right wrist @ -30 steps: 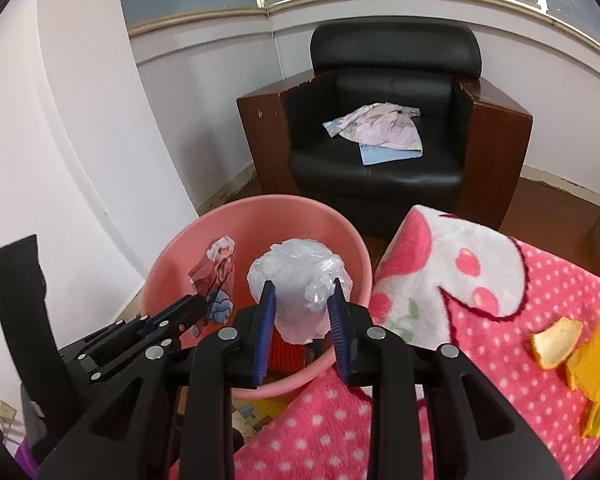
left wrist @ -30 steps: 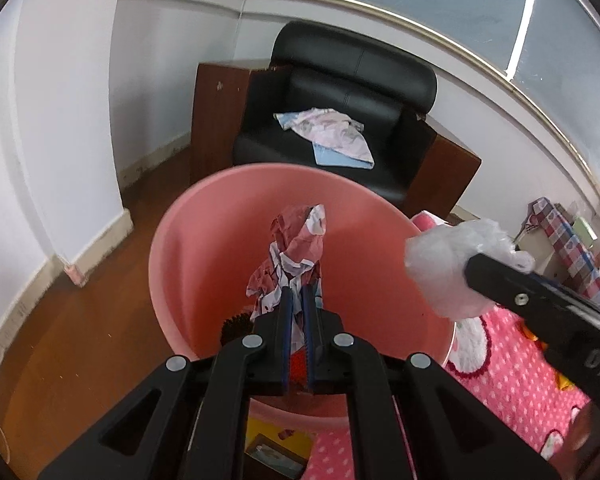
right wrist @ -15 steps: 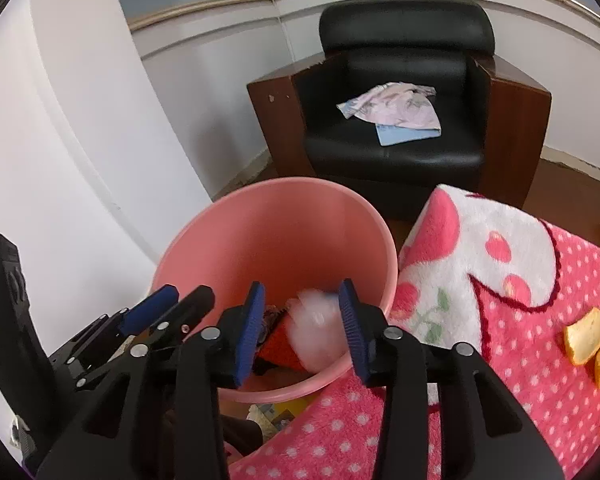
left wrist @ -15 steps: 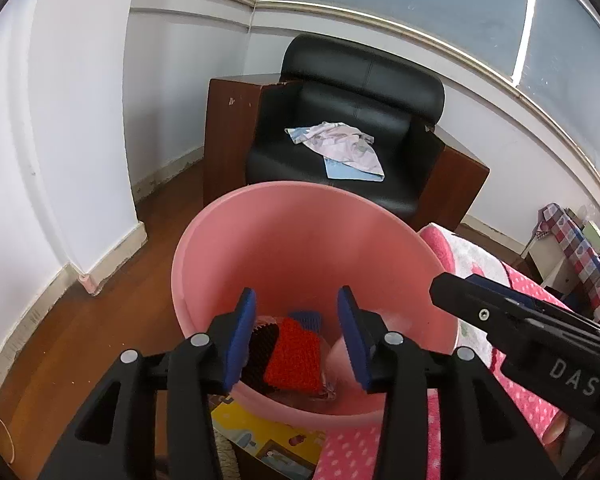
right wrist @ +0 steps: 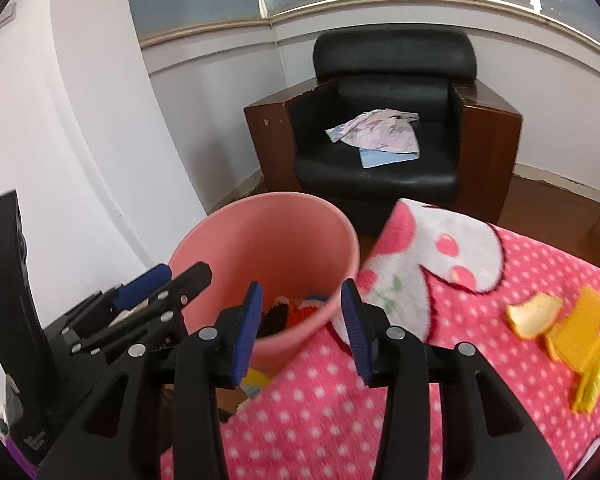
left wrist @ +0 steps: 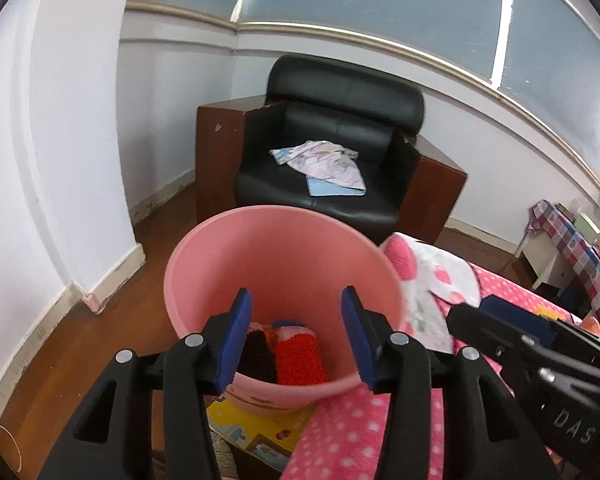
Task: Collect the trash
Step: 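Move both tools back over the orange peel and yellow bag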
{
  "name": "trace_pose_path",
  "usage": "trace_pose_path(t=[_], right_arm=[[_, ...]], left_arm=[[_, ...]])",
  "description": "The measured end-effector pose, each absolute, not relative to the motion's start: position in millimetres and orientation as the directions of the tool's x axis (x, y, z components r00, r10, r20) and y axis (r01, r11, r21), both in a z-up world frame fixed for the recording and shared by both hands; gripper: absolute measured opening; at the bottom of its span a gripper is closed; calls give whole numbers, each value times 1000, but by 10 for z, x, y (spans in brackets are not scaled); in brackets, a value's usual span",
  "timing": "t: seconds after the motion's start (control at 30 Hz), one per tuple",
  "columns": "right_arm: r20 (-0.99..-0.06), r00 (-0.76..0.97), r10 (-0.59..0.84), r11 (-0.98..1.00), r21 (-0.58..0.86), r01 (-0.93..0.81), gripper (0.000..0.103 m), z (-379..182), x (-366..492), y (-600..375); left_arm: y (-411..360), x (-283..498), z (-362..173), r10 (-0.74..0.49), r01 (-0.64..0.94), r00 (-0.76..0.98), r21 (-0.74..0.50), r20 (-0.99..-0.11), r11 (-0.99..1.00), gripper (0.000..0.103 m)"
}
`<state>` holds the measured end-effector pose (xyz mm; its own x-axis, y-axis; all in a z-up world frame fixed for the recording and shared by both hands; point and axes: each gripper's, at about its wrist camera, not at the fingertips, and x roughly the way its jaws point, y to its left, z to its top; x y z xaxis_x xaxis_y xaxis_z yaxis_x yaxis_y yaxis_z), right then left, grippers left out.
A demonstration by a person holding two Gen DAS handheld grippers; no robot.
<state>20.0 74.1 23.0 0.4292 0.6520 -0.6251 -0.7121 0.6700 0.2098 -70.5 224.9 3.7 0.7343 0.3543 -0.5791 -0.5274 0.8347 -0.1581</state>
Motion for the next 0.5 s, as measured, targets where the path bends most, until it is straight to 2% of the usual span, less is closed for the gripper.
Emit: trace_pose_path(t=[0.5], right_arm=[[-597,543,590,771,215,-600,42,243,-141,-370]], left_arm=[[1213,-798,272,320,-423,766,-63,-558,904,50]])
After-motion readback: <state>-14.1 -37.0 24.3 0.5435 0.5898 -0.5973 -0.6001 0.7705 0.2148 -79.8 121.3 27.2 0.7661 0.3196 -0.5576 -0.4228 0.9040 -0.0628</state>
